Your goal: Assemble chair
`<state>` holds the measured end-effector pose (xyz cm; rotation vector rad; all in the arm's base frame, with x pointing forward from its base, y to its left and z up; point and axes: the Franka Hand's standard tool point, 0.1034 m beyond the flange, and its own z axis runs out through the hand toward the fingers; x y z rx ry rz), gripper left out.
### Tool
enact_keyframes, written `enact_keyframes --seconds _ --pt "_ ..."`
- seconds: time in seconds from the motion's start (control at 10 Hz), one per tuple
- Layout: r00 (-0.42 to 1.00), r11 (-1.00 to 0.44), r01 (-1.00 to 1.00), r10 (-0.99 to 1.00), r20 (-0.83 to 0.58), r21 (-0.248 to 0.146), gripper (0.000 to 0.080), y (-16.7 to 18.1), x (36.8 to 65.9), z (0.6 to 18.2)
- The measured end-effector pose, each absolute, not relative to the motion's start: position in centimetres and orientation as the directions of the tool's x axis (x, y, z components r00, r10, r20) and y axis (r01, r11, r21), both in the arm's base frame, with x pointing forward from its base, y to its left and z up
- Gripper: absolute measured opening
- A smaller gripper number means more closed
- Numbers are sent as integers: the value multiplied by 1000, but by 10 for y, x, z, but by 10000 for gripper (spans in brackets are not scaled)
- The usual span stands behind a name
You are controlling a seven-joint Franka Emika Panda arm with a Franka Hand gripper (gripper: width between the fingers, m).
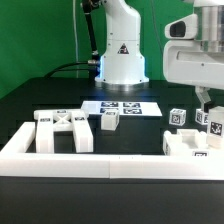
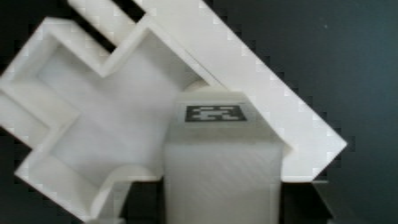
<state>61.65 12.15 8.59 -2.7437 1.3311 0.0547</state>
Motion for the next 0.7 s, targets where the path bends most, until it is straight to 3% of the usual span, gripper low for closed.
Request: enact_keyframes --seconds 0.2,0.3,0.4,0.5,0.6,0.7 --pt "527 -524 -850 -846 -81 -58 289 122 616 86" --pt "483 -480 -876 -872 -86 -55 364 123 616 86" --pt "486 -483 -874 -870 -85 -55 500 123 616 86" --pt "509 -505 -861 -857 -83 -56 500 124 616 86" --pt "569 -566 -822 -819 -78 -55 617 128 614 86" --pt "609 -606 -793 -790 -76 -58 639 133 613 86"
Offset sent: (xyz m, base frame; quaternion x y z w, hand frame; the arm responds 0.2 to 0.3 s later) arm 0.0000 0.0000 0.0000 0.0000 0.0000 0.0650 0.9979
